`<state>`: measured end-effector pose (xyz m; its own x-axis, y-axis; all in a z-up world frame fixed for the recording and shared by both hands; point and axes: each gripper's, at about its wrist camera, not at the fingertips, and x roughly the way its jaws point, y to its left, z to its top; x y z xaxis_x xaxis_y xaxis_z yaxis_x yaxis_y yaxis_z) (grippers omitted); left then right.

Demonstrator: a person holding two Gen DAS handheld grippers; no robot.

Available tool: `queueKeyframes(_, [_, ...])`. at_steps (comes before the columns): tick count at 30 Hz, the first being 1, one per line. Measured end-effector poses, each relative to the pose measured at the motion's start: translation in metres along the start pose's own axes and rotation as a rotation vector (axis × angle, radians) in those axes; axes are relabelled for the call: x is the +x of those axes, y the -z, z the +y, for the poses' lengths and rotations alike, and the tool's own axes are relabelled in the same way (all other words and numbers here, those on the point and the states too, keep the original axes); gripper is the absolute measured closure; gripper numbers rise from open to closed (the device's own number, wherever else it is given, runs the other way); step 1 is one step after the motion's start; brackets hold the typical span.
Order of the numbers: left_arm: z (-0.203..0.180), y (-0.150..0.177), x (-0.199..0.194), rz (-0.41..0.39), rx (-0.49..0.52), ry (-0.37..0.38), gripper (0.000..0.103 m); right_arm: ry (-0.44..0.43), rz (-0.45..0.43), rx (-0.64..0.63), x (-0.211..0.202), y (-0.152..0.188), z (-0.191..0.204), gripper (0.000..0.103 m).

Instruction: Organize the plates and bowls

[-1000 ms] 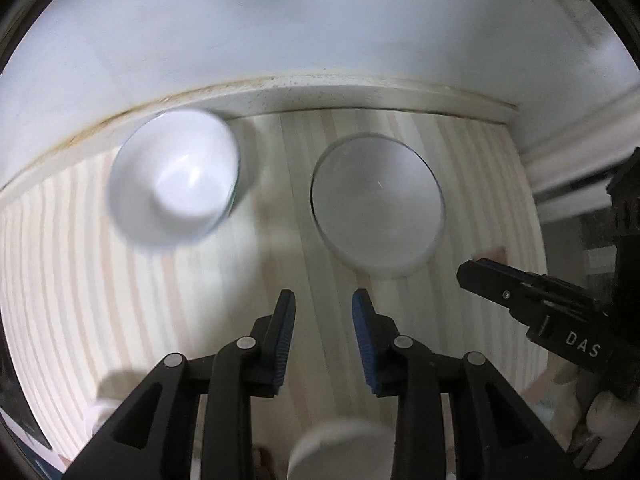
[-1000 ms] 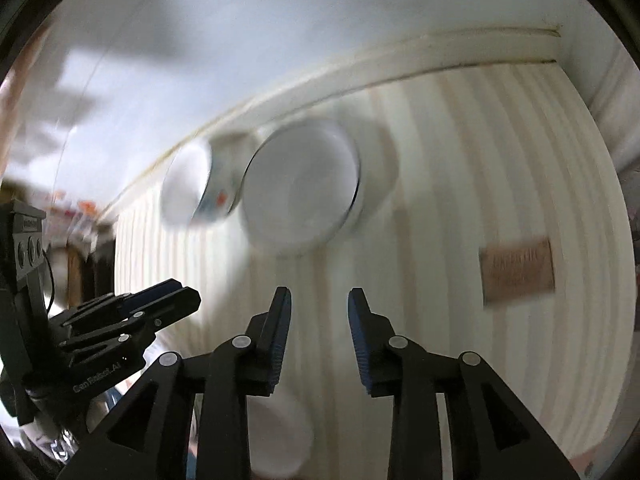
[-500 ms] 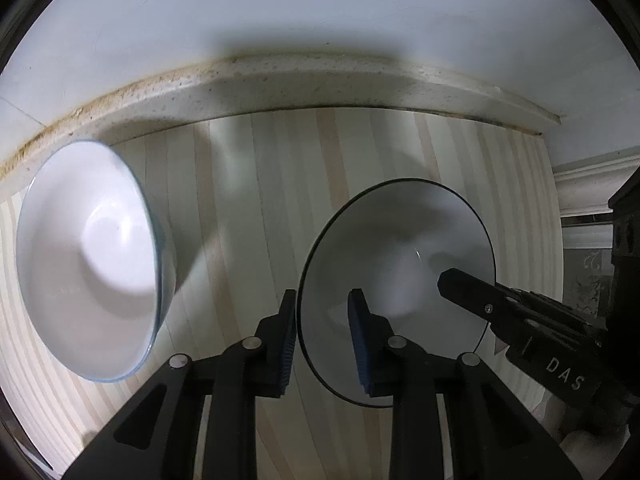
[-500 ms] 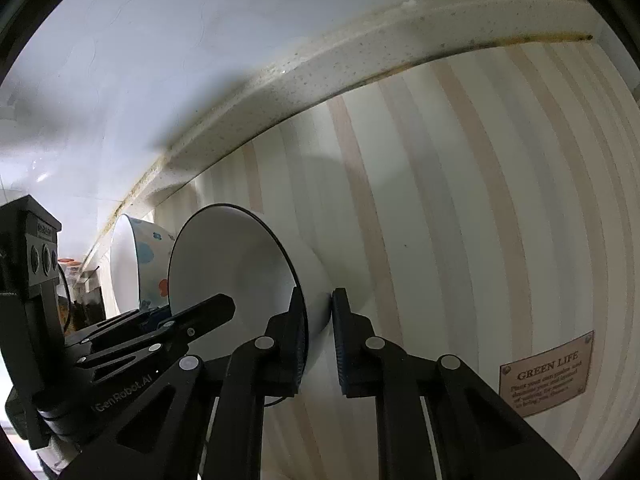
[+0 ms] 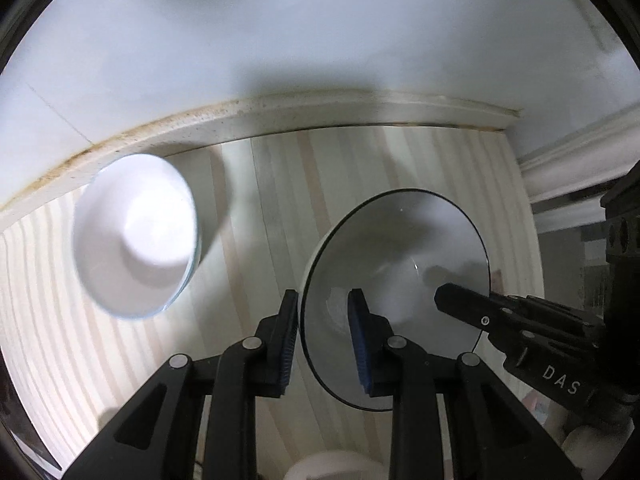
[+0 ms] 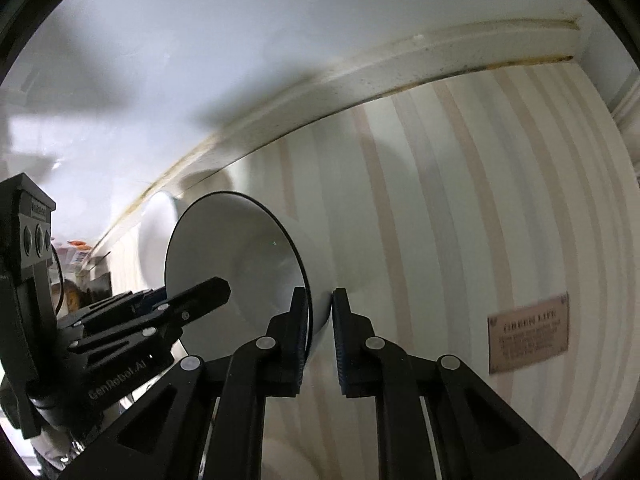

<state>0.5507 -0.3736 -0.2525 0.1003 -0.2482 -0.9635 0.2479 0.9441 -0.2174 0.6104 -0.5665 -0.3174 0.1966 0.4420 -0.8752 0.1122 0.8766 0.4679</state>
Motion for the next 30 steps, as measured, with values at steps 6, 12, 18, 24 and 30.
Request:
queueKeyframes(6, [0.001,0.033,-0.036,-0.029,0.020,0.004,0.080,-0.007,-0.012,-0.036,-0.031,0.038,0.016,0.089])
queueKeyframes(12, [-0.001,0.076,-0.059,-0.040,0.044,0.005,0.080,-0.009,-0.007,-0.057,-0.053,0.089,0.028,0.089])
queueKeyframes(18, [0.004,0.114,-0.074,-0.042,0.058,0.005,0.080,-0.015,0.015,-0.062,-0.062,0.139,0.036,0.089])
queueKeyframes(24, [0.007,0.143,-0.064,-0.007,0.066,-0.002,0.080,-0.017,0.042,-0.044,-0.055,0.175,0.038,0.089])
queueKeyframes(30, [0.018,0.161,-0.041,0.054,0.057,-0.015,0.080,0.003,0.080,-0.039,-0.035,0.193,0.037,0.089])
